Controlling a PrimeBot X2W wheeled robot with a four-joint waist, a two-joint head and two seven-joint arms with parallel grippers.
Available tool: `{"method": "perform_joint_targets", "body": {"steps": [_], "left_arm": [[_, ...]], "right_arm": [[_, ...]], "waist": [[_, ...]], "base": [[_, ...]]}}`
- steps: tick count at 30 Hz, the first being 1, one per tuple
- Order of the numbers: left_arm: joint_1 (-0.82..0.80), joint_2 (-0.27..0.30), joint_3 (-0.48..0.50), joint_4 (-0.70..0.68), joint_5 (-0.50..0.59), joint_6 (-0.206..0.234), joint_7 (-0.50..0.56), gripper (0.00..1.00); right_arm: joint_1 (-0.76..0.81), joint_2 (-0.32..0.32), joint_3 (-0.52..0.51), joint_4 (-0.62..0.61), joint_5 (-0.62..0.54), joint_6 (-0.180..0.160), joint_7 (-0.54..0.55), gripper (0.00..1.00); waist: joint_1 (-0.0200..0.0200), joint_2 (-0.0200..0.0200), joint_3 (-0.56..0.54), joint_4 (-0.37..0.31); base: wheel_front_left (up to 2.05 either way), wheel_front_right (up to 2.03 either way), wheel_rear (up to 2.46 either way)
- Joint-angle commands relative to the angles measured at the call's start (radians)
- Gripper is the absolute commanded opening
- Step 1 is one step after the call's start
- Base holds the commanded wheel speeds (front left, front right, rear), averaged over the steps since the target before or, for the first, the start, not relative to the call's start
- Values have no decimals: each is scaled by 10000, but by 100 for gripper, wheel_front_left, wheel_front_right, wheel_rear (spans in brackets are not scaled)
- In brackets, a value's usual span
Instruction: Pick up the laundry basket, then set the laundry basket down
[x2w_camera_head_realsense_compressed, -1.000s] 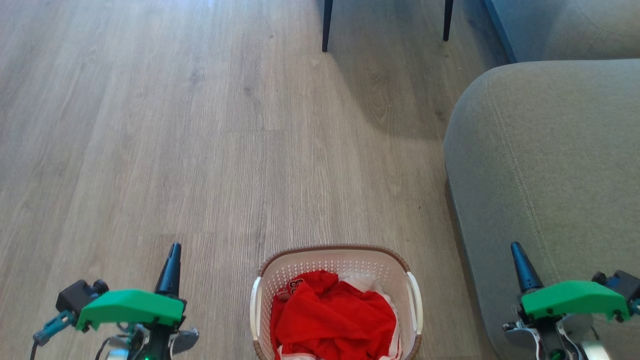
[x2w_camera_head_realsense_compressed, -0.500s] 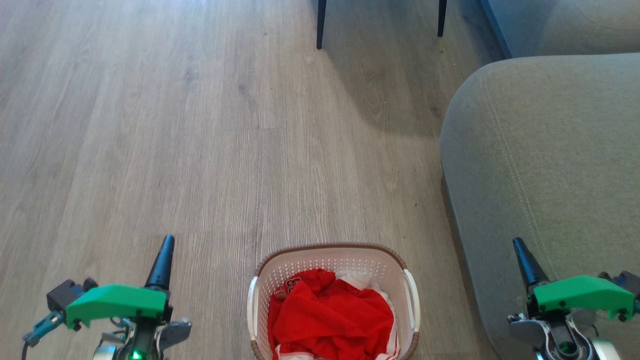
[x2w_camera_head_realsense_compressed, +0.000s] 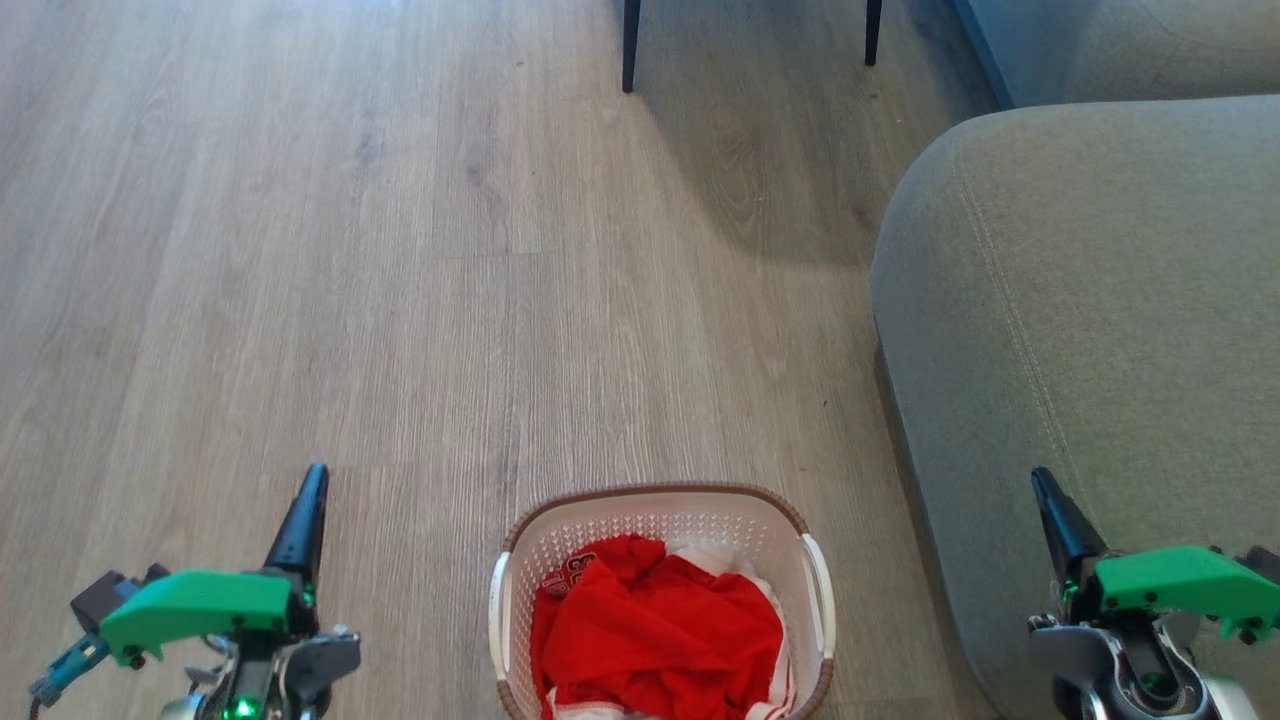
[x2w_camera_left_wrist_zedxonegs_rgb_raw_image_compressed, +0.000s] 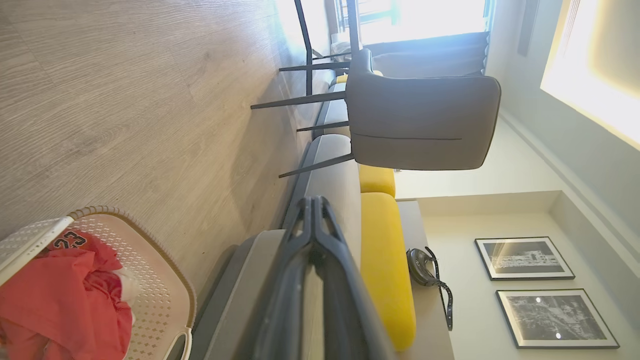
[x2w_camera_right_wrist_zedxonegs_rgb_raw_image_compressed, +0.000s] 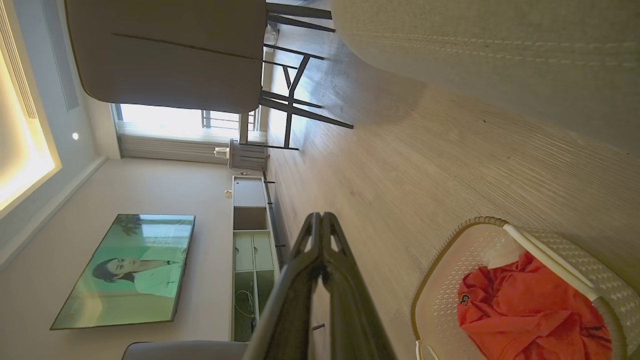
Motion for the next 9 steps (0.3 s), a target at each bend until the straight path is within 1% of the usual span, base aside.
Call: {"method": "perform_joint_targets", "body": {"steps": [1,9], "left_arm": [[-630,143,394,-304,-283,-96,80,0],[-700,138,655,-290,-1124,-198,323,0]], "right_arm": [[-511,-187,91,-281,296,54,110,0],[-611,-183,-55,-217,1144,58,348,0]], "waist": [[0,0,6,-13],[0,0,42,-93]], "base": [[0,0,0],[0,0,0]]}}
